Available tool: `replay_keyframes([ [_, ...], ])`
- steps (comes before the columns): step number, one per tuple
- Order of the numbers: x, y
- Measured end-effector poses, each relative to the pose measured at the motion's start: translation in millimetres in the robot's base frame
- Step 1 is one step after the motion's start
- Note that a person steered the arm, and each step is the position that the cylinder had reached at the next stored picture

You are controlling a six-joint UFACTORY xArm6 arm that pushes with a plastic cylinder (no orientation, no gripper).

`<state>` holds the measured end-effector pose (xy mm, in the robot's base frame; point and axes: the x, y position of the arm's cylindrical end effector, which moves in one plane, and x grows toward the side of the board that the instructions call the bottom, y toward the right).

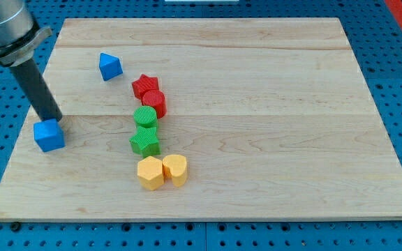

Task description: Move blue cube to the bottom left of the board

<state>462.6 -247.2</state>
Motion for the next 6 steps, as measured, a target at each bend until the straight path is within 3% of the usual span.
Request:
replay_keyframes([
  [4, 38.0, 1.3],
  [6, -96.3, -34.6],
])
